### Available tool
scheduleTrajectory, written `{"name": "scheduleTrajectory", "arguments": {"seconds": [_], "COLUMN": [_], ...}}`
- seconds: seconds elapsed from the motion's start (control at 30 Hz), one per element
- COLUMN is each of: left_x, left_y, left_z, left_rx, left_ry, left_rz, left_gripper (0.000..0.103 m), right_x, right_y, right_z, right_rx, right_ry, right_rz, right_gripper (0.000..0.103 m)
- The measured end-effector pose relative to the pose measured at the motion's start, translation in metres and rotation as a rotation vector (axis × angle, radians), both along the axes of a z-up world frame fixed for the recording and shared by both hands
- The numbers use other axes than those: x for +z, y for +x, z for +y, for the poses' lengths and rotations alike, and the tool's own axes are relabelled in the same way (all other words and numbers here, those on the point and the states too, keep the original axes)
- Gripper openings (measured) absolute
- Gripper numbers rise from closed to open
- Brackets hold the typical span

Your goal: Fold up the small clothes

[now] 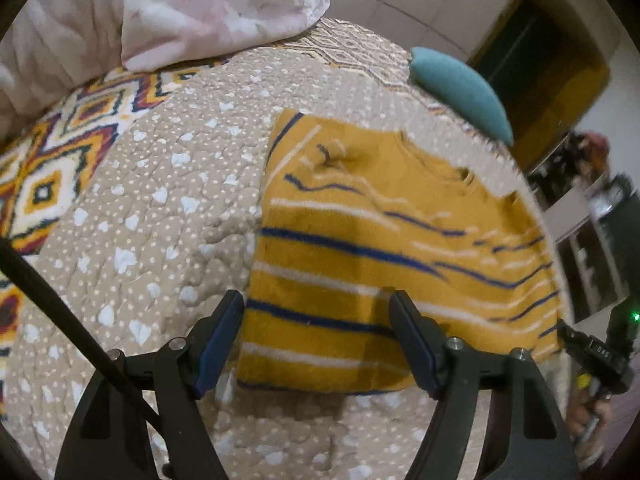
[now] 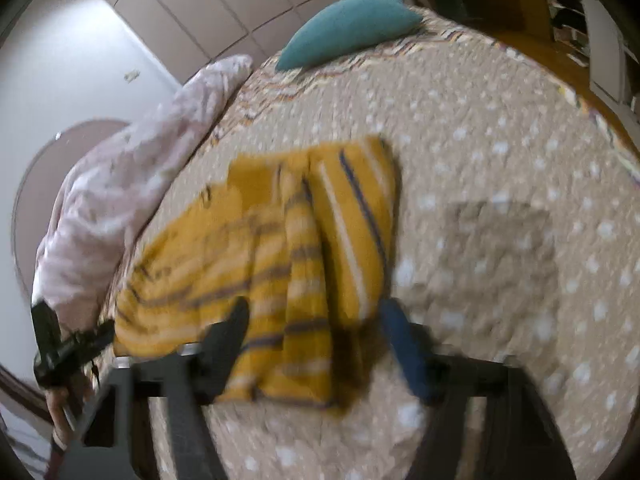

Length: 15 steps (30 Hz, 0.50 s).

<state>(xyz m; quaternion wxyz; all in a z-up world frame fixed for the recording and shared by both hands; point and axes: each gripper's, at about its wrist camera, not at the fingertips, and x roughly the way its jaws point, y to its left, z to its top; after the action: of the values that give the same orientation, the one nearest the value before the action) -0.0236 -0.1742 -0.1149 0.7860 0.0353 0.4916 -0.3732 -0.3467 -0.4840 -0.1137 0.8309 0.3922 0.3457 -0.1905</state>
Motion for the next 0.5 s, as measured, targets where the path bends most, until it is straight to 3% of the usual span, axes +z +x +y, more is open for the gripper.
{"name": "scheduleTrajectory", "arguments": {"seconds": [0.03,0.1,0.2,0.37,0.5], "left_x": [0.001,0.013,0.029,0.034,0.026], "left_y": [-0.002,-0.009,-0.009,-0.002,-0.007], "left_z": [-0.001,0.004,0.017,0.021,0.003], "left_rx": [-0.003,-0.007,0.008,0.021,-0.007], "left_ry": [0.011,0.025,0.043,-0.011,-0.029], "left_rz": [-0.012,-0.055,-0.120,-0.078,-0.068], "left_gripper": [0.074,0.074,0.074,0.074,0.074], "right_x": [-0.006,-0.003,-0.007,-0.007,0.032], "right_y": [0.001,-0.008,-0.034,-0.041,-0.033], "right_z": [0.001,0.003,-0.014,-0.011,0.010], "right_rx": [0.019,-0.011,-0.117,-0.113,-0.112], "right_ry": [0.049,0.028,-0.007,-0.025,-0.174], "right_rz": [-0.015,-0.023,0.052,0.092,0.064], "right_gripper": [0.007,0.007,0.006,0.015,0.017]}}
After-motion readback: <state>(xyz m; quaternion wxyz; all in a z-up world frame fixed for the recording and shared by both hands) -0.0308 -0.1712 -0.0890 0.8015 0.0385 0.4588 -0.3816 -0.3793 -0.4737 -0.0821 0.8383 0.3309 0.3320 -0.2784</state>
